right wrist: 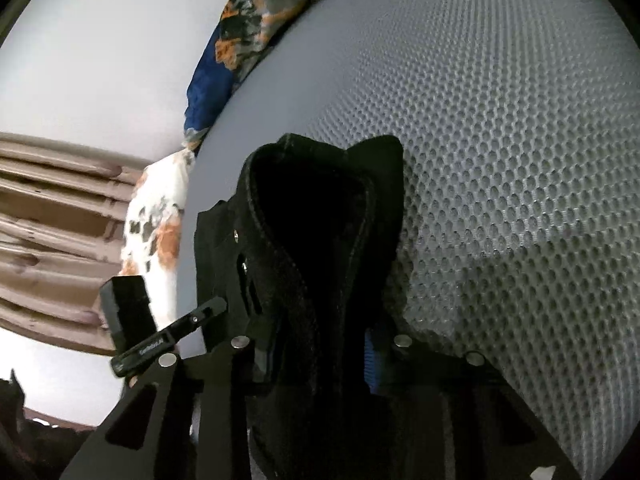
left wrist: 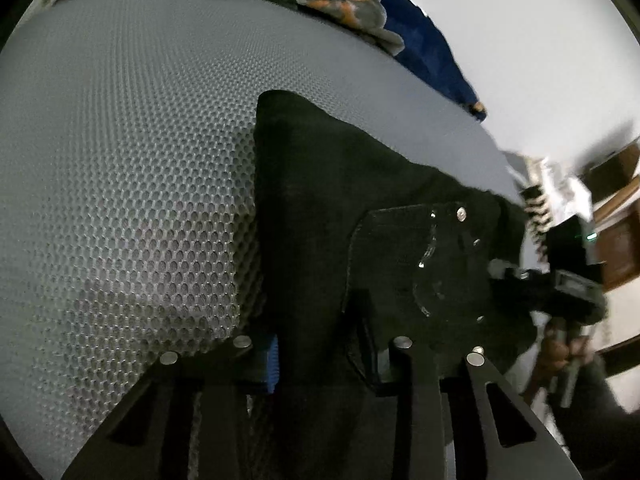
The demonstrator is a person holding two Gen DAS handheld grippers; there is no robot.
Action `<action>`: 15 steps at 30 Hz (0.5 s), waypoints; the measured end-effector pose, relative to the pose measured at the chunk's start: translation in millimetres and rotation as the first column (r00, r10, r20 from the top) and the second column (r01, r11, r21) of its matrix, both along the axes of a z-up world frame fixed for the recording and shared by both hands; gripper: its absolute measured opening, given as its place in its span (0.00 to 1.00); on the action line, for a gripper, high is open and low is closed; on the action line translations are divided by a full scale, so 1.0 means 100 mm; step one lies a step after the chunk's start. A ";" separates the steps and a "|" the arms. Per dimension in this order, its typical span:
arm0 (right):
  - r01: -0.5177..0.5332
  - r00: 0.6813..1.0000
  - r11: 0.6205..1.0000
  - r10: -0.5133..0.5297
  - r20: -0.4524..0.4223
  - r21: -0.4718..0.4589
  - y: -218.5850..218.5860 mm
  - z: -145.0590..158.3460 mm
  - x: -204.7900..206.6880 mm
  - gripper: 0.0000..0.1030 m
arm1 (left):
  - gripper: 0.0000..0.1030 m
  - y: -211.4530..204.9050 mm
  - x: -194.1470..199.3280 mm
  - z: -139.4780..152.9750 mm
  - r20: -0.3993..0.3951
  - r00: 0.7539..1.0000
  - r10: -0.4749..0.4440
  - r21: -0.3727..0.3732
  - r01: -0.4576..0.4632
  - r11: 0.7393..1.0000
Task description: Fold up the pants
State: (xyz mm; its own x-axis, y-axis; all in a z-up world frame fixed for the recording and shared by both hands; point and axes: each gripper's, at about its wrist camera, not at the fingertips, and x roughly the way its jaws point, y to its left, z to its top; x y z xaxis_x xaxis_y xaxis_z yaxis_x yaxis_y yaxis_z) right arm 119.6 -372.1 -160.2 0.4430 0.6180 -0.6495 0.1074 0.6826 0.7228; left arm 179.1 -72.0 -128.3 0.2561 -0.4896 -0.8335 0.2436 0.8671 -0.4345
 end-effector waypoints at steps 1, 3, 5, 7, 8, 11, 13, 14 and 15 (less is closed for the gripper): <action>0.008 1.000 1.000 -0.008 0.011 -0.010 0.03 0.04 -0.01 0.27 | 0.29 -0.06 -0.02 0.03 0.016 1.000 -0.012 0.038 0.011 0.999; 0.029 0.999 0.999 -0.028 0.022 -0.036 0.07 0.11 -0.02 0.26 | 0.26 -0.14 -0.03 0.05 0.032 0.999 -0.027 0.078 0.025 0.997; 0.053 0.998 0.998 -0.052 0.026 -0.040 0.13 0.15 -0.03 0.24 | 0.23 -0.19 -0.05 0.08 0.042 0.998 -0.036 0.101 0.032 0.994; 0.077 0.997 0.996 -0.075 0.036 -0.044 0.17 0.21 -0.04 0.24 | 0.19 -0.23 -0.06 0.10 0.052 0.998 -0.045 0.114 0.039 0.993; 0.085 0.996 0.995 -0.083 0.040 -0.046 0.20 0.24 -0.05 0.23 | 0.17 -0.24 -0.08 0.12 0.060 0.997 -0.054 0.117 0.047 0.992; 0.100 0.994 0.993 -0.096 0.051 -0.063 0.28 0.34 -0.10 0.23 | 0.14 -0.24 -0.11 0.19 0.078 0.995 -0.068 0.107 0.059 0.992; 0.103 0.993 0.993 -0.100 0.055 -0.065 0.34 0.39 -0.15 0.22 | 0.13 -0.19 -0.13 0.22 0.081 0.995 -0.064 0.091 0.057 0.994; 0.107 0.993 0.992 -0.103 0.058 -0.066 0.38 0.43 -0.18 0.22 | 0.13 -0.17 -0.16 0.26 0.088 0.994 -0.065 0.081 0.058 0.995; 0.108 0.993 0.992 -0.104 0.060 -0.063 0.41 0.45 -0.21 0.22 | 0.13 -0.12 -0.20 0.29 0.096 0.993 -0.071 0.073 0.064 0.995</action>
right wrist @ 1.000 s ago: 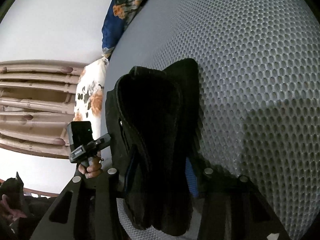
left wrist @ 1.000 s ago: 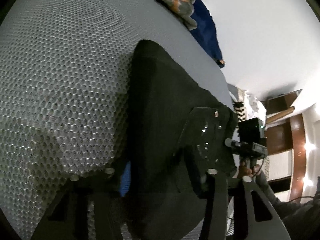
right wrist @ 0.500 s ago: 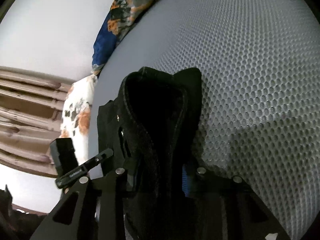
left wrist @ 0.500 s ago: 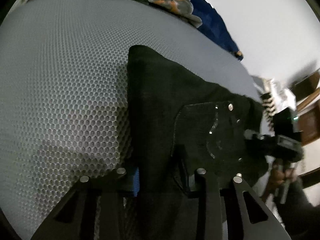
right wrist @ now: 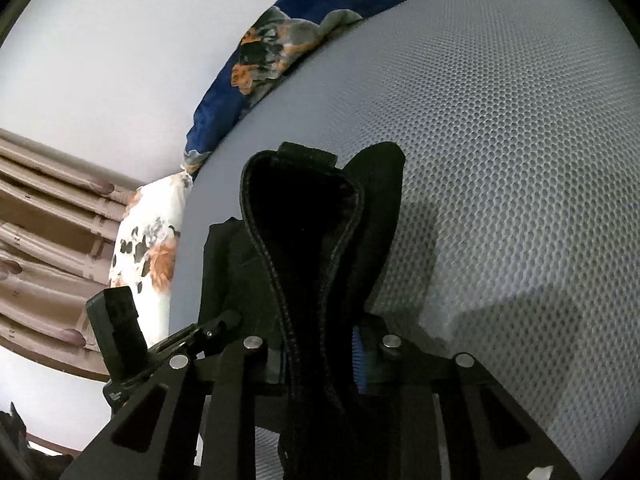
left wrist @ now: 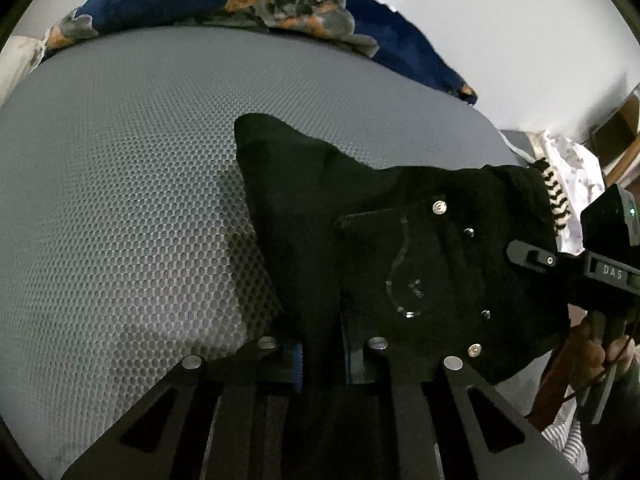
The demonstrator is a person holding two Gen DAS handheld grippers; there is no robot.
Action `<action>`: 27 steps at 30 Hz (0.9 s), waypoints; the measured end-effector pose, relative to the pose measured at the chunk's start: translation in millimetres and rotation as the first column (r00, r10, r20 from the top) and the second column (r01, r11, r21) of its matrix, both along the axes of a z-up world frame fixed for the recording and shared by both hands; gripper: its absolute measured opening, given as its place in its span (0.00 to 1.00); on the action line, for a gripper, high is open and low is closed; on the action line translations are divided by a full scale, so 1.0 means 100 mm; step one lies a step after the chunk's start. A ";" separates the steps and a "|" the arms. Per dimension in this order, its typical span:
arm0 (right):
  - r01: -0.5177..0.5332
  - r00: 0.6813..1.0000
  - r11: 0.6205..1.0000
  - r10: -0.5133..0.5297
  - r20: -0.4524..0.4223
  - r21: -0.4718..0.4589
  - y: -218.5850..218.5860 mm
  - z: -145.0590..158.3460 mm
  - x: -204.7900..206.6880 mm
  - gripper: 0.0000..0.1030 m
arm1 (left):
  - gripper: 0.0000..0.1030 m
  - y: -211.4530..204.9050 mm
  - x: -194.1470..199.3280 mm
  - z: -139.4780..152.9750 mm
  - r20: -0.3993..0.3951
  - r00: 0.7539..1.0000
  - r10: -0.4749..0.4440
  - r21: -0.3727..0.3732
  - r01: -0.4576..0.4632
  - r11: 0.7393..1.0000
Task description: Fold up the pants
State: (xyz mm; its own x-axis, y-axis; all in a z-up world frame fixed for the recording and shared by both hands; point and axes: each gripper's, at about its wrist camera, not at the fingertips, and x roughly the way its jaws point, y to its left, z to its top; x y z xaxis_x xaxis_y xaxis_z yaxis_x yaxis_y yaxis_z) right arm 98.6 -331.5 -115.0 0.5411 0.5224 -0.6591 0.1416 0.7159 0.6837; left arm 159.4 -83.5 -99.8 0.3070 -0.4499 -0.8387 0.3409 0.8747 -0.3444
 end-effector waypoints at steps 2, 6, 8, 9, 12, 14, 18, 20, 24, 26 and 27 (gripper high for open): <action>0.003 1.000 1.000 -0.003 0.004 0.005 0.05 0.04 -0.05 0.22 | 0.13 0.05 -0.08 0.07 0.020 1.000 -0.018 -0.005 0.018 1.000; 0.005 1.000 0.999 -0.006 0.021 0.043 0.13 0.09 -0.13 0.22 | 0.13 0.21 -0.22 0.24 0.065 0.997 -0.034 -0.011 0.034 0.999; -0.001 1.000 0.998 -0.001 0.026 0.059 0.17 0.10 -0.13 0.22 | 0.13 0.28 -0.26 0.31 0.076 0.997 -0.028 -0.021 0.029 0.999; -0.011 1.000 0.998 0.009 0.028 0.058 0.20 0.11 -0.10 0.22 | 0.13 0.31 -0.25 0.33 0.078 0.997 -0.023 -0.026 0.025 0.999; -0.035 0.999 0.997 0.033 0.034 0.063 0.28 0.15 0.03 0.22 | 0.13 0.41 -0.23 0.39 0.085 0.996 -0.002 -0.040 0.005 0.999; -0.048 0.998 0.997 0.045 0.040 0.065 0.31 0.17 0.11 0.22 | 0.13 0.44 -0.20 0.42 0.094 0.995 0.014 -0.041 -0.010 0.999; -0.078 0.996 0.995 0.074 0.052 0.064 0.36 0.22 0.28 0.22 | 0.13 0.50 -0.09 0.48 0.101 0.994 0.046 -0.055 -0.040 0.998; -0.082 0.995 0.994 0.078 0.054 0.071 0.35 0.22 0.35 0.22 | 0.13 0.55 -0.03 0.48 0.097 0.994 0.058 -0.068 -0.052 0.996; -0.089 0.995 0.994 0.086 0.054 0.067 0.34 0.24 0.57 0.22 | 0.13 0.57 0.19 0.49 0.088 0.993 0.077 -0.077 -0.070 0.995; -0.093 0.995 0.993 0.089 0.054 0.068 0.33 0.25 0.67 0.22 | 0.13 0.57 0.29 0.50 0.096 0.992 0.082 -0.071 -0.075 0.995; -0.099 0.994 0.993 0.095 0.055 0.066 0.34 0.26 0.76 0.22 | 0.13 0.57 0.35 0.51 0.097 0.992 0.086 -0.071 -0.079 0.994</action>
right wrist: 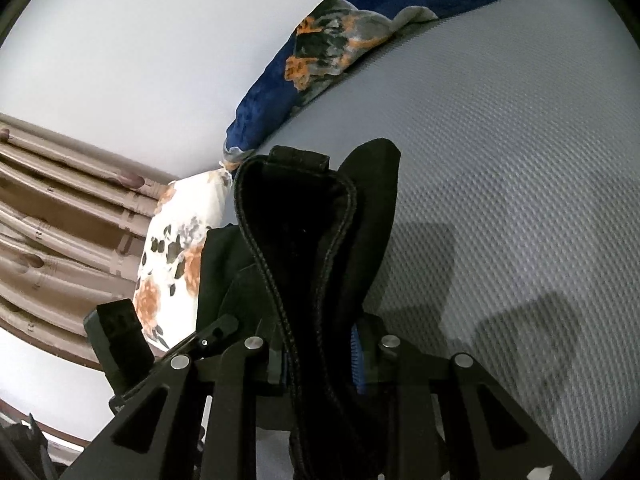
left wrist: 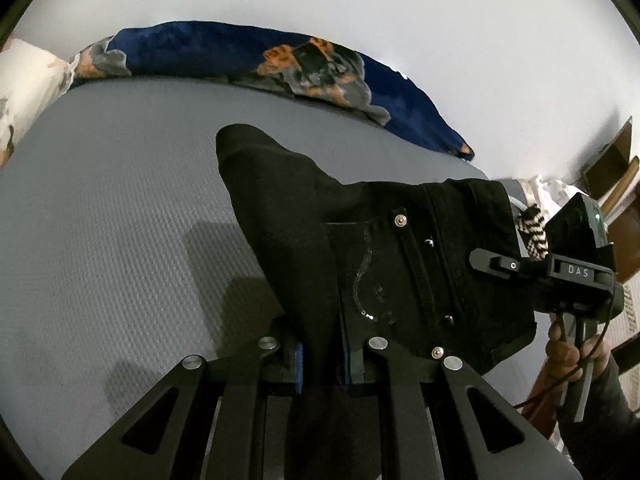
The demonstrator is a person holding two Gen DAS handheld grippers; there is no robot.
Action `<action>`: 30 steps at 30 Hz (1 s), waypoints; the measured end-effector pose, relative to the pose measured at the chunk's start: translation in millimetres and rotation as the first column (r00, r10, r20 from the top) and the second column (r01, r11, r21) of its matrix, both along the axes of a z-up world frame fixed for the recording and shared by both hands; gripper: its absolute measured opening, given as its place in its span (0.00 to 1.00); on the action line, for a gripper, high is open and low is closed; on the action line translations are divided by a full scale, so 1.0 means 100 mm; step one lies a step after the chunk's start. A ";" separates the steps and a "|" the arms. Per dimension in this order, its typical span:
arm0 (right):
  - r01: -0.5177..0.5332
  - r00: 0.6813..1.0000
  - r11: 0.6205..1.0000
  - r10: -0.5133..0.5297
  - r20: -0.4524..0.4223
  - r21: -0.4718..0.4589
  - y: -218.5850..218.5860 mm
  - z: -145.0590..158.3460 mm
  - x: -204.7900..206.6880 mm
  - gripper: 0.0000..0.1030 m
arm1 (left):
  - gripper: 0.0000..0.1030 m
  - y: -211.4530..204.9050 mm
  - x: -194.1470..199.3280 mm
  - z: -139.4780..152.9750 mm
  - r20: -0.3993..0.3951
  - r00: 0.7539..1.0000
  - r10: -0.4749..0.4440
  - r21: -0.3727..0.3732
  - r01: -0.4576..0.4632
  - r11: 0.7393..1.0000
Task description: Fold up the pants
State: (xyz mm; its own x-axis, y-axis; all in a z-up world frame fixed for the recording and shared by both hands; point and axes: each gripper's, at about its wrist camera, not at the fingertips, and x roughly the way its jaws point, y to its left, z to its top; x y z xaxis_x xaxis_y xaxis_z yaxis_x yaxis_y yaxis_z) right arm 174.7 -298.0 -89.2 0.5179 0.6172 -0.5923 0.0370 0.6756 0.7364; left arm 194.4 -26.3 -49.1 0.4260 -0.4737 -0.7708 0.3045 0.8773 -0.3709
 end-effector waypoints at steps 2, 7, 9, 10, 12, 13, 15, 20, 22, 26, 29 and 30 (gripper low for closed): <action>-0.009 1.000 1.000 0.009 0.005 -0.001 0.00 0.02 0.11 0.22 | 0.13 0.02 0.12 0.01 0.001 1.000 0.009 0.000 -0.009 1.000; -0.029 1.000 1.000 0.029 0.011 -0.011 0.03 0.06 0.47 0.22 | 0.13 0.05 0.42 0.04 0.023 1.000 0.021 0.021 -0.022 1.000; -0.032 0.999 0.999 0.032 0.011 -0.016 0.04 0.06 0.60 0.22 | 0.13 0.06 0.51 0.02 0.028 0.999 0.023 0.034 -0.023 0.999; -0.032 0.999 0.999 0.032 0.009 -0.014 0.04 0.05 0.65 0.22 | 0.13 0.07 0.59 0.01 0.030 0.999 0.024 0.041 -0.025 0.999; -0.029 1.000 1.000 0.029 0.001 -0.007 0.03 0.02 0.74 0.22 | 0.13 0.08 0.69 -0.02 0.028 0.999 0.029 0.043 -0.030 0.999; -0.028 1.000 1.000 0.028 -0.003 -0.006 0.03 0.01 0.79 0.22 | 0.13 0.08 0.76 -0.04 0.027 0.999 0.029 0.047 -0.030 0.998; -0.022 1.000 1.000 0.023 -0.015 0.002 0.03 -0.02 0.86 0.22 | 0.13 0.09 0.83 -0.08 0.023 0.999 0.031 0.052 -0.032 0.998; -0.019 0.999 1.000 0.018 -0.039 -0.011 0.04 -0.07 1.02 0.22 | 0.13 0.10 1.04 -0.20 0.002 1.000 0.032 0.055 -0.032 0.998; -0.014 0.999 1.000 0.014 -0.049 -0.012 0.04 -0.09 1.08 0.22 | 0.13 0.10 1.11 -0.23 -0.003 0.999 0.032 0.056 -0.032 0.998; -0.015 0.999 1.000 0.015 -0.052 -0.001 0.04 -0.11 1.21 0.22 | 0.13 0.12 1.25 -0.29 0.000 0.999 0.038 0.059 -0.038 0.998; -0.015 0.999 1.000 0.015 -0.051 -0.013 0.06 -0.13 1.32 0.22 | 0.13 0.13 1.33 -0.32 0.007 0.999 0.045 0.063 -0.045 0.997; -0.015 0.999 1.000 0.014 -0.051 -0.016 0.06 -0.14 1.34 0.22 | 0.13 0.13 1.36 -0.33 -0.005 0.998 0.060 0.051 -0.059 0.997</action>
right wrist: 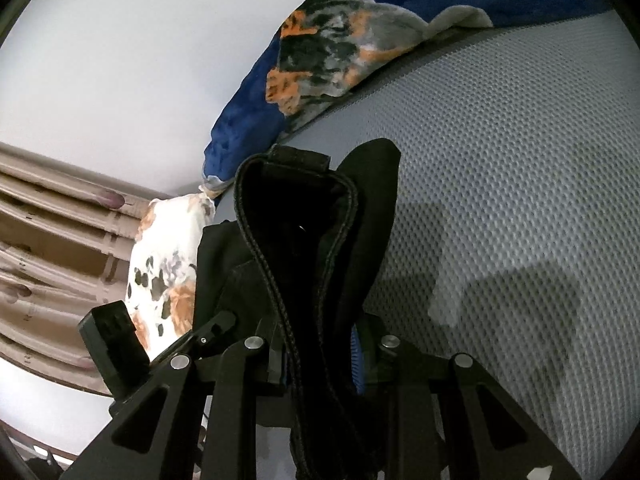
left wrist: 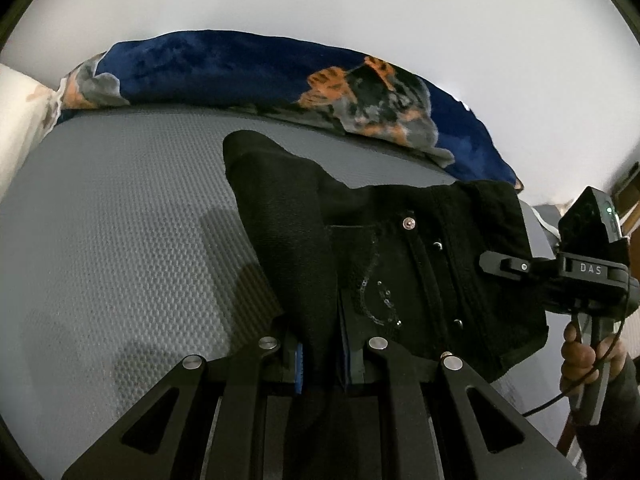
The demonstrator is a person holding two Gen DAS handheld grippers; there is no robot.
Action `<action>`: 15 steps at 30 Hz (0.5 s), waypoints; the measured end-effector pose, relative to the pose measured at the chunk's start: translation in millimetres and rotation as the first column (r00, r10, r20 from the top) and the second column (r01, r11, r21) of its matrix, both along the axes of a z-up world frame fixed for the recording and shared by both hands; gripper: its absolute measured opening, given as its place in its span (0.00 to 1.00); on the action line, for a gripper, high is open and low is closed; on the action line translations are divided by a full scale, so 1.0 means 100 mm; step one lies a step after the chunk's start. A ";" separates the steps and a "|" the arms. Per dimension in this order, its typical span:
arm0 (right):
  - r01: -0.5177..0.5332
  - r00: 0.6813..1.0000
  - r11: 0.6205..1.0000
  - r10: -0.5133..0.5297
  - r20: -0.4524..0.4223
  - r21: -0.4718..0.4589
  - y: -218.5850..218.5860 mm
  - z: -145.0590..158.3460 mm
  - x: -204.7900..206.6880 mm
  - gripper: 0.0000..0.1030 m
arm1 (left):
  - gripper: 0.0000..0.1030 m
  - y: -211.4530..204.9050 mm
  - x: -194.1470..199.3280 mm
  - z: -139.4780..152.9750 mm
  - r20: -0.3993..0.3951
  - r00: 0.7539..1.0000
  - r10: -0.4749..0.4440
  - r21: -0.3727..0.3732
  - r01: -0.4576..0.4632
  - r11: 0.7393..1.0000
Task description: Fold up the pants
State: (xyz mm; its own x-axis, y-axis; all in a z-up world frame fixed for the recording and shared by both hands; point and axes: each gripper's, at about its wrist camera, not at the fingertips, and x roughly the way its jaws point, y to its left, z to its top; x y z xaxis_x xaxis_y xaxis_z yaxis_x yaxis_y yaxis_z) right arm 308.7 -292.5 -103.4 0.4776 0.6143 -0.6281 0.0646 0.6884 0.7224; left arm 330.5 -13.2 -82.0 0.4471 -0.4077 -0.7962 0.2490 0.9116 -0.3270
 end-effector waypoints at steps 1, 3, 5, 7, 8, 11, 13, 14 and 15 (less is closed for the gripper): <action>0.003 1.000 1.000 -0.003 -0.003 -0.004 0.00 -0.02 0.03 0.22 | 0.13 0.00 0.03 -0.03 0.000 1.000 0.002 0.004 -0.002 1.000; 0.016 1.000 1.000 -0.016 -0.015 0.002 -0.02 -0.08 0.08 0.22 | 0.13 -0.02 0.06 -0.07 0.007 1.000 0.000 0.027 -0.001 1.000; 0.027 0.999 0.999 -0.027 -0.020 -0.018 -0.02 -0.13 0.11 0.22 | 0.13 -0.01 0.09 -0.15 0.003 1.000 0.003 0.042 -0.004 0.999; 0.042 0.999 0.998 -0.044 -0.026 -0.052 -0.03 -0.19 0.13 0.22 | 0.13 0.03 0.10 -0.25 -0.011 1.000 0.017 0.039 -0.016 0.999; 0.053 0.998 0.996 -0.055 -0.030 -0.070 -0.04 -0.23 0.13 0.22 | 0.14 0.05 0.11 -0.31 -0.013 1.000 0.022 0.045 -0.021 0.999; 0.067 0.996 0.986 -0.074 -0.045 -0.154 -0.06 -0.32 0.14 0.30 | 0.19 0.13 0.15 -0.42 -0.036 0.999 0.031 0.035 -0.030 0.999; 0.072 0.995 0.975 -0.084 -0.045 -0.210 -0.04 -0.38 0.14 0.37 | 0.25 0.15 0.17 -0.47 -0.041 0.999 0.036 0.041 -0.034 0.999; 0.077 0.995 0.971 -0.089 -0.044 -0.227 -0.03 -0.39 0.14 0.41 | 0.30 0.16 0.18 -0.51 -0.043 0.998 0.042 0.048 -0.040 0.998; 0.079 0.995 0.966 -0.091 -0.039 -0.247 -0.02 -0.40 0.13 0.42 | 0.35 0.17 0.19 -0.54 -0.043 0.998 0.048 0.053 -0.046 0.998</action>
State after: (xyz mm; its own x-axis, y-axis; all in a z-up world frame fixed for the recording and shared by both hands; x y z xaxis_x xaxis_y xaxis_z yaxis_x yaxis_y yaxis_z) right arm 321.8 -294.1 -143.2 0.4860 0.3970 -0.7786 0.1617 0.8346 0.5265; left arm 349.5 3.8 -135.8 0.4286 -0.3445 -0.8352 0.1917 0.9381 -0.2886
